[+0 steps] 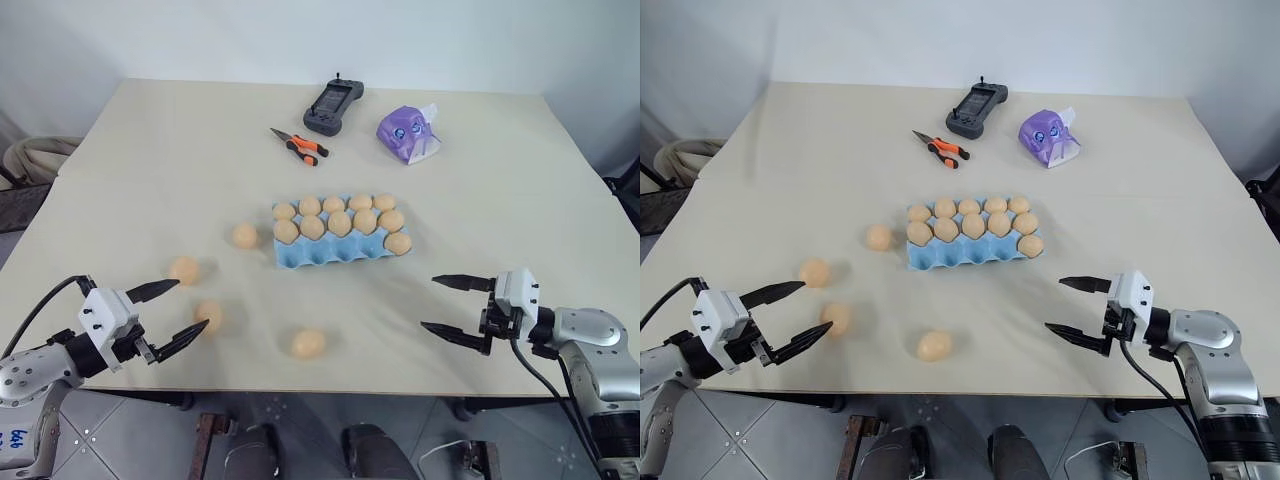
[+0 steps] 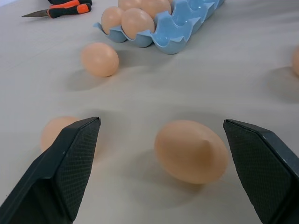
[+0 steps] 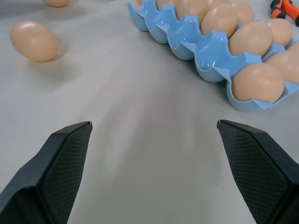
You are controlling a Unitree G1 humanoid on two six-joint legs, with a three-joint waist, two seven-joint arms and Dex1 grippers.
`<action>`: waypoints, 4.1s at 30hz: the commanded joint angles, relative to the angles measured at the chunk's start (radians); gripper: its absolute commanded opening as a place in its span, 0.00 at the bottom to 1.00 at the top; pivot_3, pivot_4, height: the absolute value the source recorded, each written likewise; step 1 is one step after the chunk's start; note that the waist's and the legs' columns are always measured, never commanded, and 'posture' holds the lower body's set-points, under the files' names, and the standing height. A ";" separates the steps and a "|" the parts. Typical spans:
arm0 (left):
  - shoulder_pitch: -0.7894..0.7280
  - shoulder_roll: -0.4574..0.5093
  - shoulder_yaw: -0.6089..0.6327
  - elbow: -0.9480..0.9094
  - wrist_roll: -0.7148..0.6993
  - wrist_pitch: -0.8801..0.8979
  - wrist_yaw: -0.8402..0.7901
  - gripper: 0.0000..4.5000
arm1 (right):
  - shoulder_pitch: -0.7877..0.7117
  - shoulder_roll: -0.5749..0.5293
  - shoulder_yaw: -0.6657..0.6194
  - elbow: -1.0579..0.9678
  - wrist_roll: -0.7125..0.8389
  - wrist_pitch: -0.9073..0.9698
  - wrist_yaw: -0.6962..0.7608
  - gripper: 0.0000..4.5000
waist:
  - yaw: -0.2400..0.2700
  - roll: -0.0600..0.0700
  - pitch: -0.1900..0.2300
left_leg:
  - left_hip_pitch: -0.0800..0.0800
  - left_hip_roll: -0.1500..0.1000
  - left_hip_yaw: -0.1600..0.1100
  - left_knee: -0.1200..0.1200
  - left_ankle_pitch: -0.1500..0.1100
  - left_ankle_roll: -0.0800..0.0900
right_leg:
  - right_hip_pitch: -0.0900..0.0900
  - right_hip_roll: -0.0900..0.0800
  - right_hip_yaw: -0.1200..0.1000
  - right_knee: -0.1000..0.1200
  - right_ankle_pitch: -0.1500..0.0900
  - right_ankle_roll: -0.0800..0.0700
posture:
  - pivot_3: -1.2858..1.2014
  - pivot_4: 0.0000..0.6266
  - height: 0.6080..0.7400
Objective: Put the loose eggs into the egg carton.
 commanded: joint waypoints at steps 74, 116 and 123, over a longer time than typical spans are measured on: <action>0.028 -0.003 -0.015 -0.153 -0.093 0.168 -0.002 1.00 | -0.415 0.273 0.233 -0.047 -0.093 0.275 -0.203 0.39 | -0.004 0.000 0.000 | 0.000 0.001 -0.002 0.000 0.001 -0.001 | -0.002 0.000 -0.003 0.004 -0.001 -0.003 | 0.52 0.24 1.00; 0.103 -0.008 0.056 -0.054 -0.068 0.117 0.027 1.00 | 0.201 0.061 -0.060 -0.135 -0.029 -0.182 -0.038 1.00 | -0.003 0.000 0.000 | 0.001 -0.001 -0.002 -0.001 0.000 -0.001 | 0.002 -0.001 -0.002 0.000 0.000 -0.001 | 0.52 0.24 1.00; 0.048 -0.012 -0.042 -0.084 -0.064 0.200 0.035 1.00 | 0.179 0.051 -0.042 -0.141 -0.020 -0.164 -0.063 1.00 | 0.001 0.000 0.000 | 0.001 -0.001 -0.002 -0.002 0.000 -0.001 | 0.002 -0.001 -0.002 0.000 0.000 -0.002 | 0.52 0.24 1.00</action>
